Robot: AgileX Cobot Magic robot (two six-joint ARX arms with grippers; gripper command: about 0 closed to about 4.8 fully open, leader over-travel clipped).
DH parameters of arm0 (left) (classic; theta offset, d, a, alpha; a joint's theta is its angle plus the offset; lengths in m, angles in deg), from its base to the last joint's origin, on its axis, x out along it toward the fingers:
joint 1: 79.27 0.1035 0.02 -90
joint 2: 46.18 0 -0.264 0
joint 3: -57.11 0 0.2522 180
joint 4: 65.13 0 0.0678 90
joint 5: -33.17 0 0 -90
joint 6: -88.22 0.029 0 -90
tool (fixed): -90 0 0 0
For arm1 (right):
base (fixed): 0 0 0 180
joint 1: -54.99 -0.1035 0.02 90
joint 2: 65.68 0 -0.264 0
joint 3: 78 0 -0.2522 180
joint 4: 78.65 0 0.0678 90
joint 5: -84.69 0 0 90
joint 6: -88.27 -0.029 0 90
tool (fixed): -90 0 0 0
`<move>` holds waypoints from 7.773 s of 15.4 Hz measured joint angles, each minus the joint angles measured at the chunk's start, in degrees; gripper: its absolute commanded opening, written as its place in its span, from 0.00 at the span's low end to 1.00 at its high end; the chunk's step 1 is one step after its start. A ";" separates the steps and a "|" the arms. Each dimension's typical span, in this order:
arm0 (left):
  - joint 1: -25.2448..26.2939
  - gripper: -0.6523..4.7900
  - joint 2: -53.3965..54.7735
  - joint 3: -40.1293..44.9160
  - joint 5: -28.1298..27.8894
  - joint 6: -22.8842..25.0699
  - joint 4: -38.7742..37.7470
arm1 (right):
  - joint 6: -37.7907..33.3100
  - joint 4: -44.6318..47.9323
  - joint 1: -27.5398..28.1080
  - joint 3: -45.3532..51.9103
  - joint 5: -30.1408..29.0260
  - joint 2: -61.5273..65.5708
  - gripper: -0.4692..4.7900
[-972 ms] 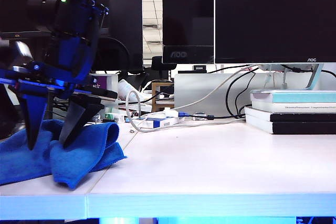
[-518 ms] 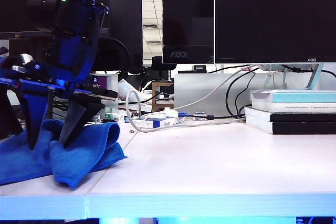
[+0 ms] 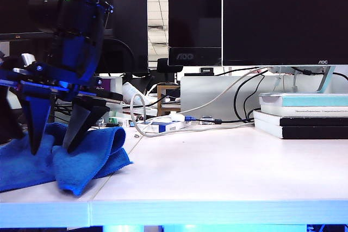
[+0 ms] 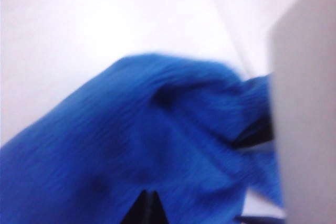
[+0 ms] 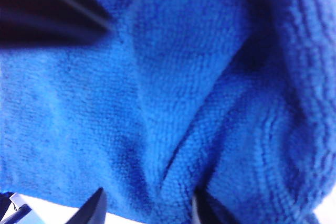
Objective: Wipe the table from right to left using the rag.
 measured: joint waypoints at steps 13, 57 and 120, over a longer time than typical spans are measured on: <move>0.04 0.11 0.04 6.38 -4.24 -6.05 10.95 | 0.02 -1.01 -0.07 -0.13 0.00 -3.02 0.49; -0.02 0.11 -38.07 -14.23 -15.32 -26.34 17.07 | 6.21 -10.05 4.55 -26.12 14.97 -33.77 0.09; -7.54 0.12 -92.32 52.68 -40.13 -28.98 26.14 | 7.93 35.78 -21.73 49.88 40.61 -84.91 0.09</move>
